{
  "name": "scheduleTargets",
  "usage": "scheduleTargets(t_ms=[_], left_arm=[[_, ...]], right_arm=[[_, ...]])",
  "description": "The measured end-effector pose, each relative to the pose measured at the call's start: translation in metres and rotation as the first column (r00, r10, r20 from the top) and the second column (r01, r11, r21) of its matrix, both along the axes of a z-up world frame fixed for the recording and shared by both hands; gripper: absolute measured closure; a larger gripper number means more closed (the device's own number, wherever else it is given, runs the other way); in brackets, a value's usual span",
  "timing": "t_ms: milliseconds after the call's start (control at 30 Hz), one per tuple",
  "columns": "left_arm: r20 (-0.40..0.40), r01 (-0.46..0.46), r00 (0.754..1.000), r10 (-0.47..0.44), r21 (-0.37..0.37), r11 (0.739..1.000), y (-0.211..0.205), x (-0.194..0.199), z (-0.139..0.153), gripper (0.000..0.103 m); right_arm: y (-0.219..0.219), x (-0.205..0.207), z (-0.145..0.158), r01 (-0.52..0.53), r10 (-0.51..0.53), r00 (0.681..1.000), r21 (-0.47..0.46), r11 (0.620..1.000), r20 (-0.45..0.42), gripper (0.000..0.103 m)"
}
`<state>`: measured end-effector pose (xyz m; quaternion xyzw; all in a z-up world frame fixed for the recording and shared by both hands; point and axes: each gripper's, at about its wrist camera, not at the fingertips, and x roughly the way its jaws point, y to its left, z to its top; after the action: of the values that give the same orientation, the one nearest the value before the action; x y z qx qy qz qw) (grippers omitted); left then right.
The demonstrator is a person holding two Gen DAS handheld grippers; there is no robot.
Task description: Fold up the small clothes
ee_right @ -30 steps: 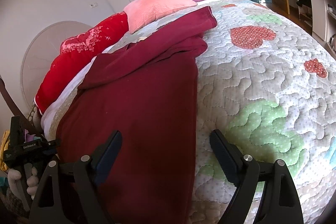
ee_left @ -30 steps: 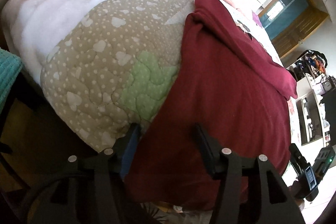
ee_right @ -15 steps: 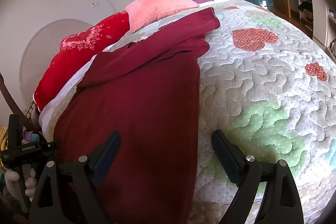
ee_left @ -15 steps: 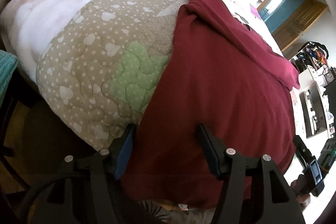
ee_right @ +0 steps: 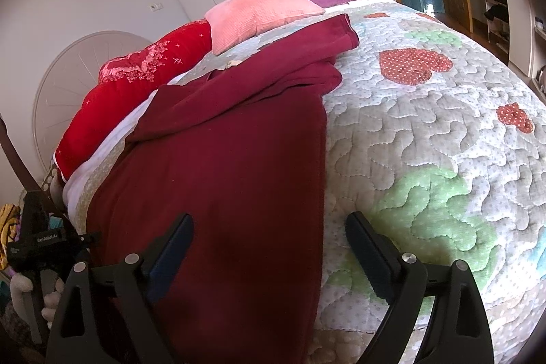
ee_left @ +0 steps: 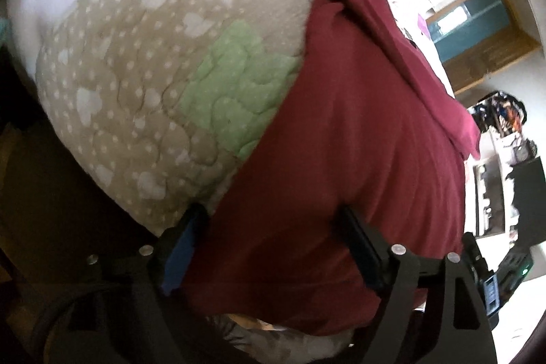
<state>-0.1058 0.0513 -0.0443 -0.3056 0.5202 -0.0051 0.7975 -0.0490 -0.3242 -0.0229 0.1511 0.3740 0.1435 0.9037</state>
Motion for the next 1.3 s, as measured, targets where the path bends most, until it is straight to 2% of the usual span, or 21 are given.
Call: scheduleTargets(t_ms=[467,567,633,700,733,767,800,833,867,900,933,967,1033,1067,1200,1300], left_arm=[[0.024,0.030,0.999,-0.033,0.123,0.992,-0.021,0.006,0.011,0.018],[0.048,0.068,0.996,-0.075,0.138,0.988,-0.033,0.003,0.018,0.021],[0.059,0.105,0.992,-0.115,0.143,0.984,-0.042,0.002,0.021,0.027],[0.064,0.115,0.990,-0.125,0.149,0.982,-0.045,0.004,0.021,0.034],[0.062,0.109,0.991,-0.119,0.143,0.984,-0.043,0.007,0.020,0.040],[0.059,0.104,0.992,-0.112,0.129,0.986,-0.040,0.008,0.019,0.044],[0.059,0.101,0.992,-0.107,0.110,0.989,-0.034,0.007,0.018,0.046],[0.061,0.098,0.993,-0.104,0.094,0.991,-0.031,0.006,0.018,0.048],[0.062,0.100,0.993,-0.105,0.090,0.991,-0.030,0.006,0.018,0.048],[0.063,0.103,0.992,-0.109,0.092,0.990,-0.030,0.005,0.017,0.048],[0.061,0.114,0.991,-0.120,0.101,0.988,-0.032,0.006,0.016,0.047],[0.052,0.126,0.990,-0.133,0.107,0.986,-0.034,0.008,0.015,0.042],[0.036,0.144,0.988,-0.148,0.099,0.985,-0.039,0.005,0.010,0.032],[0.026,0.154,0.987,-0.157,0.092,0.984,-0.042,0.005,0.007,0.030],[0.015,0.180,0.983,-0.183,0.109,0.978,-0.050,0.004,0.005,0.031],[0.024,0.208,0.977,-0.212,0.123,0.970,-0.051,0.001,0.010,0.058]], right_arm=[[0.005,-0.001,-0.001,0.000,0.000,1.000,-0.003,1.000,0.005,0.008],[0.002,-0.001,-0.001,0.001,-0.001,1.000,0.018,1.000,0.002,0.008],[-0.003,0.000,-0.001,-0.001,0.001,1.000,0.044,0.999,-0.002,0.008],[-0.014,0.001,0.000,0.000,0.002,1.000,0.109,0.994,-0.018,0.009],[-0.022,0.002,0.000,0.004,0.001,0.999,0.175,0.985,-0.032,0.010],[-0.033,0.003,-0.002,0.006,0.008,0.999,0.272,0.962,-0.051,0.016],[-0.041,0.005,-0.005,0.004,0.021,0.997,0.350,0.937,-0.068,0.028],[-0.049,0.007,-0.009,0.005,0.038,0.995,0.428,0.904,-0.093,0.033],[-0.056,0.008,-0.015,0.017,0.046,0.992,0.488,0.873,-0.118,0.043],[-0.061,0.008,-0.019,0.026,0.047,0.991,0.511,0.859,-0.128,0.051],[-0.065,0.007,-0.023,0.030,0.050,0.989,0.524,0.851,-0.138,0.055],[-0.066,0.006,-0.025,0.027,0.057,0.988,0.525,0.851,-0.143,0.059],[-0.065,0.002,-0.025,0.008,0.079,0.987,0.526,0.851,-0.143,0.060],[-0.063,0.000,-0.026,-0.002,0.090,0.985,0.521,0.854,-0.145,0.060],[-0.053,-0.009,-0.027,-0.013,0.103,0.983,0.506,0.862,-0.150,0.060],[-0.053,-0.012,-0.028,-0.013,0.108,0.982,0.511,0.859,-0.156,0.060]])
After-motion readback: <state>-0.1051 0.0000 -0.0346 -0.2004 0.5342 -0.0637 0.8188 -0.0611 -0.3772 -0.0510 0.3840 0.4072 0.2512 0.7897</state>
